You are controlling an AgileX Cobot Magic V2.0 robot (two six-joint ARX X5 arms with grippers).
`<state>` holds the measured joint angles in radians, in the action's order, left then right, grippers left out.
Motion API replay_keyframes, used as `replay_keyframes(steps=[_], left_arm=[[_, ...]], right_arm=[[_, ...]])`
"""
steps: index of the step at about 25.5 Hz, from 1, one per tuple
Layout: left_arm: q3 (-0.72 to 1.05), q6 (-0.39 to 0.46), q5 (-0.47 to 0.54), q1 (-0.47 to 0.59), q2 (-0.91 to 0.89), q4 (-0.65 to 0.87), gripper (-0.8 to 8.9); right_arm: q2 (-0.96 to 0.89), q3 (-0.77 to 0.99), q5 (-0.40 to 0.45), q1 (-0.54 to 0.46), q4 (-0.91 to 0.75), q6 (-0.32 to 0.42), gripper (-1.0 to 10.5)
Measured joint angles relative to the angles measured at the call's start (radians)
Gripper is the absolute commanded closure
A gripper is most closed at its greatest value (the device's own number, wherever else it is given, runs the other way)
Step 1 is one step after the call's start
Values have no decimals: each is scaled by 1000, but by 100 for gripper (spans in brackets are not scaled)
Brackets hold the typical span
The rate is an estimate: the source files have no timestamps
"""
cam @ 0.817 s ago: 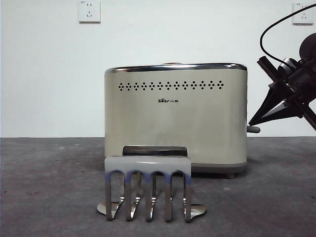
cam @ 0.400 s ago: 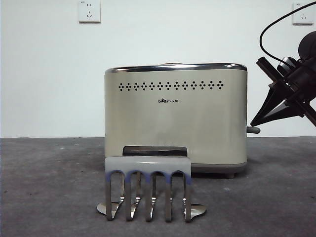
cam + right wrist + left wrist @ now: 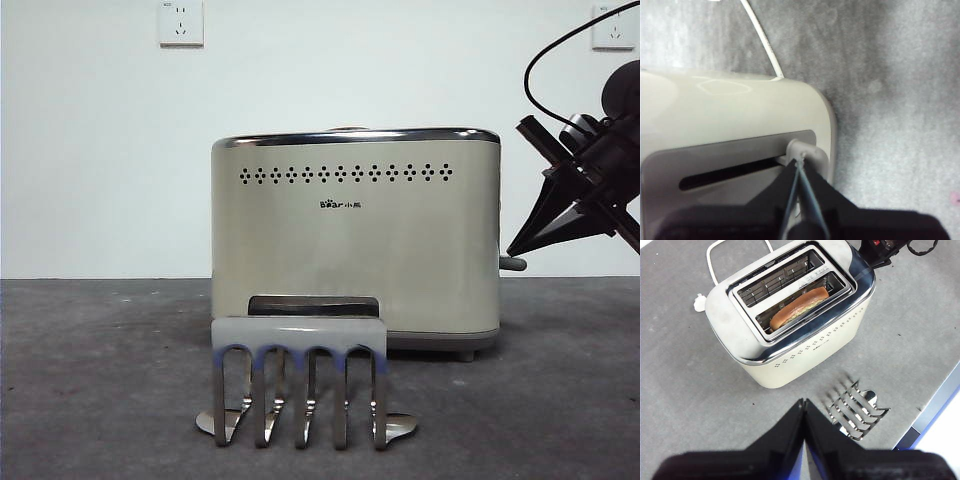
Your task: Pick up a slice of bread from the rack,put the bread on the toaster,press the button
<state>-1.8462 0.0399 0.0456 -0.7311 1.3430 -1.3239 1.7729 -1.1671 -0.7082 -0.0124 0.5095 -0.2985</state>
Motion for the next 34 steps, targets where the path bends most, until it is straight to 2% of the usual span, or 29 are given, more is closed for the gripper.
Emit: replay_keyframes(steps=[12, 22, 29, 34], left_arm=[[0, 0, 0, 0, 0, 0, 821], [0, 0, 0, 0, -1, 0, 821], [0, 0, -4, 0, -1, 0, 821], [0, 0, -49, 0, -1, 0, 821]], right_arm=[[-1, -2, 19, 13, -2, 1, 954], [-2, -2, -6, 14, -4, 11, 954], [-48, 5, 39, 21, 31, 19, 954], [-118, 11, 55, 23, 40, 20, 954]])
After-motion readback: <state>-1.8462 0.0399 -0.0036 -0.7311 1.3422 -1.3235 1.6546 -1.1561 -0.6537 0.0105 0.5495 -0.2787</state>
